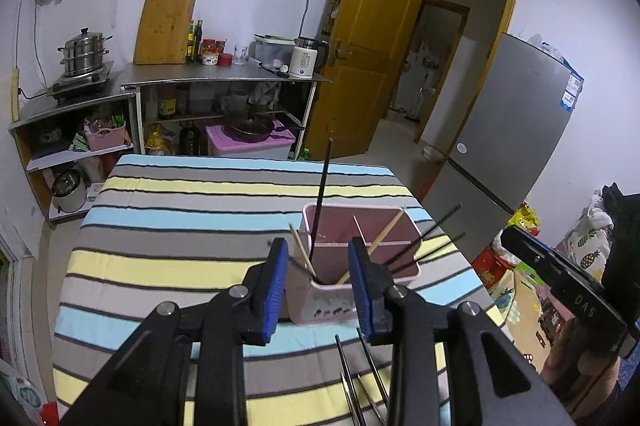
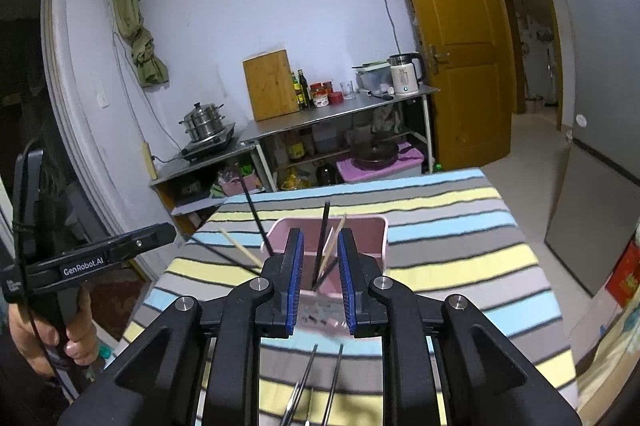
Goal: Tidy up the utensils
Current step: 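Open both tools to release the black chopsticks into the basket, then move both tools down to the black chopsticks left on the cloth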
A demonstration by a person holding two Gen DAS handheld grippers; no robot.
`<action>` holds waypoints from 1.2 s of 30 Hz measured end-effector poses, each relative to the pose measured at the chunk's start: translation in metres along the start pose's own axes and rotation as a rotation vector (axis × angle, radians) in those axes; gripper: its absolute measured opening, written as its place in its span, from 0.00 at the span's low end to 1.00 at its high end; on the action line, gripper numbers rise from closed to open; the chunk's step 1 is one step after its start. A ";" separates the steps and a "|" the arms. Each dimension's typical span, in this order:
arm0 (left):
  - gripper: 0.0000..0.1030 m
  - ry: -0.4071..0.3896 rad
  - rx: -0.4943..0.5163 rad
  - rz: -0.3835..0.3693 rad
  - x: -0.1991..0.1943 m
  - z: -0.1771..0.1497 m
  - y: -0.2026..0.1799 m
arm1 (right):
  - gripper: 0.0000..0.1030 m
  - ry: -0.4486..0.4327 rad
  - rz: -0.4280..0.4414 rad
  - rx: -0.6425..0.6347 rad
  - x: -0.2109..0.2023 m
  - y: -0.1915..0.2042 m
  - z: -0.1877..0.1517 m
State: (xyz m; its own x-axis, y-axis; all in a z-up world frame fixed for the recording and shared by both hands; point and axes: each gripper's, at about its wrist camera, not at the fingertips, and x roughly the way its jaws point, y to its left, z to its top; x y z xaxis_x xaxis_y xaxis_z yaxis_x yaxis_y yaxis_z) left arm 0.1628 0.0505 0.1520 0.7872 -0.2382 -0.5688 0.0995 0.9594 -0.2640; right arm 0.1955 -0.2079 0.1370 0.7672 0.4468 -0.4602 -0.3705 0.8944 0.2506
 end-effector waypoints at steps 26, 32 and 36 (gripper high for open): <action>0.31 0.179 0.002 -0.025 0.010 -0.131 -0.009 | 0.17 0.202 0.002 -0.014 -0.003 0.004 -0.121; 0.31 0.239 -0.002 -0.023 0.027 -0.149 -0.009 | 0.17 0.278 -0.006 0.007 0.015 -0.004 -0.139; 0.31 0.268 -0.009 -0.030 0.040 -0.152 -0.008 | 0.17 0.321 -0.009 0.019 0.029 -0.009 -0.147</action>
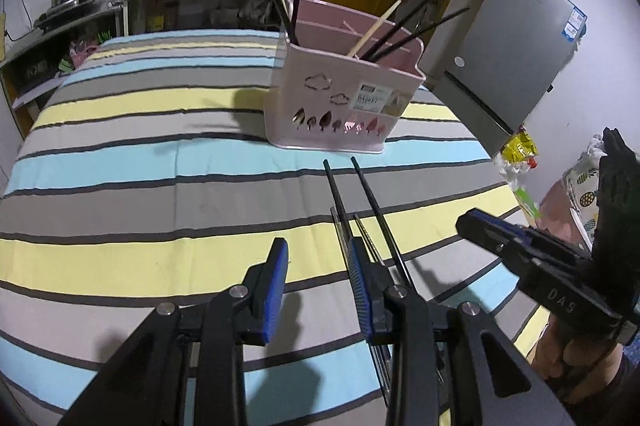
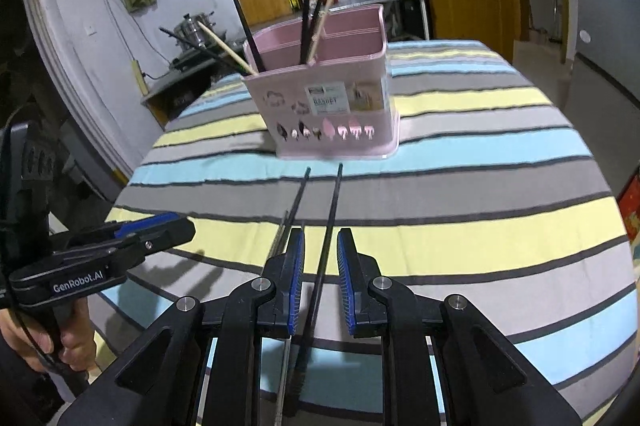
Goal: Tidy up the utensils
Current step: 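Move both tools down to the black chopsticks left on the cloth, then close the left tool on a black chopstick while the right tool grasps another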
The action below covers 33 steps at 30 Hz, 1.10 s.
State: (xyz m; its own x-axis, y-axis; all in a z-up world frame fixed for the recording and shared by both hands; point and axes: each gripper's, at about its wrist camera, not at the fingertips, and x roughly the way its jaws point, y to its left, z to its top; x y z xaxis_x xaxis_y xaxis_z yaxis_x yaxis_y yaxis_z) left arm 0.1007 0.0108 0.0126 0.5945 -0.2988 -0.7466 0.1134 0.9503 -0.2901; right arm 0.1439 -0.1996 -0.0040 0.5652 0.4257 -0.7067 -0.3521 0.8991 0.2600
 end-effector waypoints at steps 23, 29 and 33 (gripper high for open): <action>0.31 0.123 -0.025 -0.014 0.057 0.009 -0.003 | 0.16 0.064 0.006 0.022 0.029 -0.006 0.000; 0.31 0.147 -0.017 0.025 0.067 0.007 -0.008 | 0.16 0.054 0.006 0.033 0.026 -0.011 0.001; 0.31 0.147 -0.001 0.058 0.071 0.006 -0.012 | 0.16 0.048 0.007 0.039 0.023 -0.012 0.001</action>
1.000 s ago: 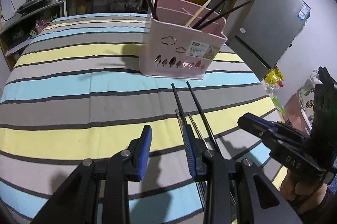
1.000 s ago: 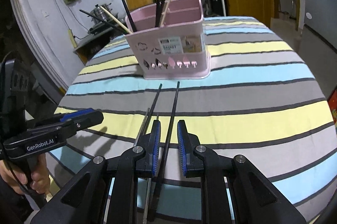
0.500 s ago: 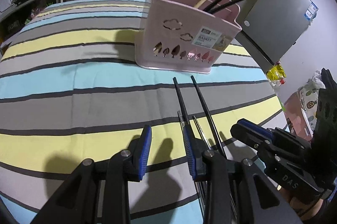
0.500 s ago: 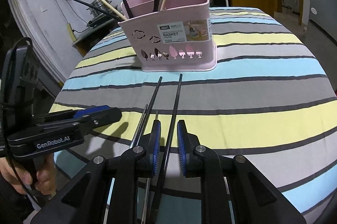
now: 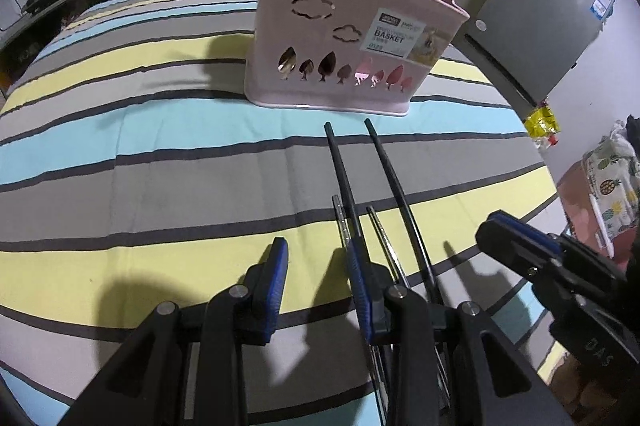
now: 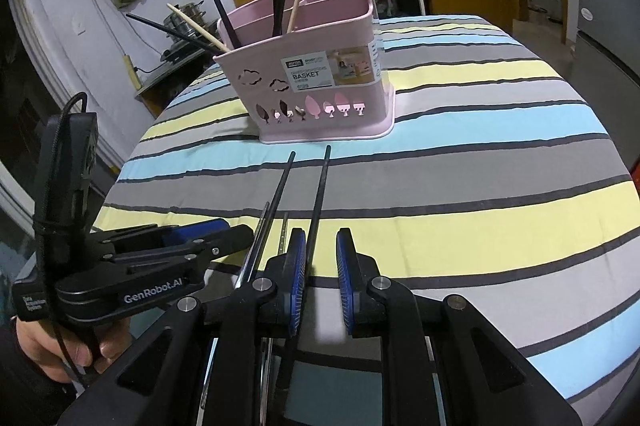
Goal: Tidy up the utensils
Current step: 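Close the left tool on a black chopstick while the right tool grasps another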
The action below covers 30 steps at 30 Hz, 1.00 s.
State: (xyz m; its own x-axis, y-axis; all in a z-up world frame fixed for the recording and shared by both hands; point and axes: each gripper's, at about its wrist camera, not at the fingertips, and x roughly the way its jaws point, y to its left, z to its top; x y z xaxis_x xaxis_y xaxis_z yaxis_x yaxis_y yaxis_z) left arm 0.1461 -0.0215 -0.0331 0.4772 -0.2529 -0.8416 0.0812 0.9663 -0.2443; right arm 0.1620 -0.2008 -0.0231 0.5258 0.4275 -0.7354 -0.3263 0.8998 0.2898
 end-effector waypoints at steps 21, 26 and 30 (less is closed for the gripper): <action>0.34 0.007 -0.009 0.063 0.004 0.002 -0.012 | 0.16 -0.017 0.008 0.019 -0.010 -0.007 -0.003; 0.39 0.006 -0.006 0.064 0.004 0.001 -0.013 | 0.16 -0.018 0.009 0.021 -0.010 -0.007 -0.004; 0.40 0.002 0.011 0.077 0.005 -0.001 -0.016 | 0.16 -0.021 0.008 0.022 -0.010 -0.008 -0.004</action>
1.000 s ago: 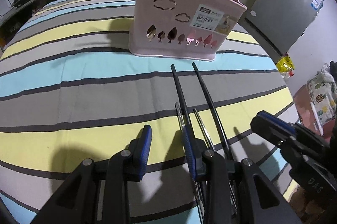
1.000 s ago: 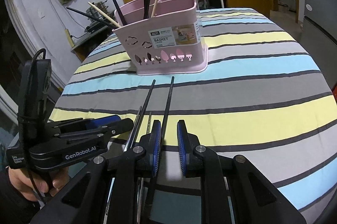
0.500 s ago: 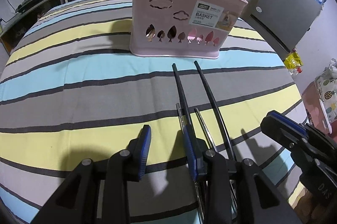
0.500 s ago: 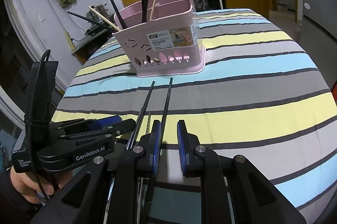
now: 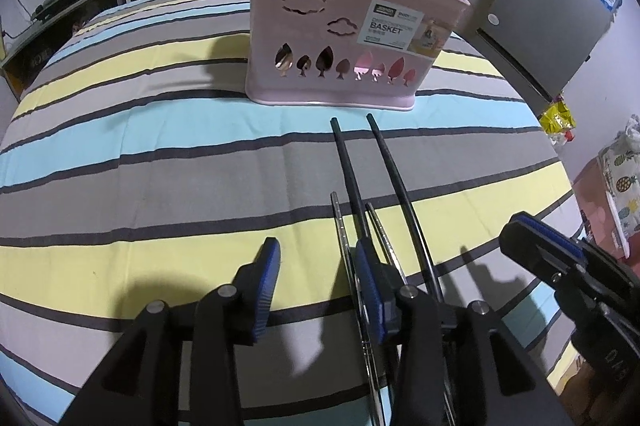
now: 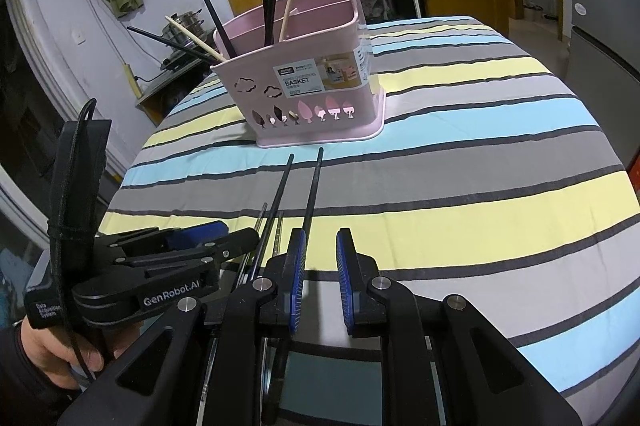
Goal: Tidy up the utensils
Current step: 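Close the left tool on a black chopstick while the right tool grasps another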
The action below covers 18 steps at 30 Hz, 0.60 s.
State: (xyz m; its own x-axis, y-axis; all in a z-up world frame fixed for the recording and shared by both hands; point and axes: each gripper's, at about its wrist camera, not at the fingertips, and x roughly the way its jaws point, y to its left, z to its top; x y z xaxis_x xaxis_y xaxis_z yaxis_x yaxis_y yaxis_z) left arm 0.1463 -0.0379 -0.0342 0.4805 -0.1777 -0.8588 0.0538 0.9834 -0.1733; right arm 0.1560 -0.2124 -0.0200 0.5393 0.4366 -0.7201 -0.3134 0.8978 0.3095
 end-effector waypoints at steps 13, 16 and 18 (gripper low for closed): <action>0.12 -0.024 0.083 0.078 -0.003 -0.009 0.005 | 0.16 0.009 0.020 -0.034 0.002 0.013 -0.001; 0.08 -0.022 0.072 0.081 -0.007 -0.013 0.019 | 0.16 0.021 0.028 -0.060 0.008 0.020 -0.002; 0.06 -0.020 0.061 0.075 -0.009 -0.014 0.029 | 0.16 0.032 0.028 -0.081 0.013 0.025 -0.001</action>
State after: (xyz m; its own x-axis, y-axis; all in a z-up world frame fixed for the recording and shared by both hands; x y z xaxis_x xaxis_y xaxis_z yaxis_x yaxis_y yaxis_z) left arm 0.1316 -0.0084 -0.0383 0.5022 -0.1035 -0.8585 0.0698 0.9944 -0.0790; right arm 0.1543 -0.1844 -0.0229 0.5046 0.4581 -0.7317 -0.3908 0.8770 0.2795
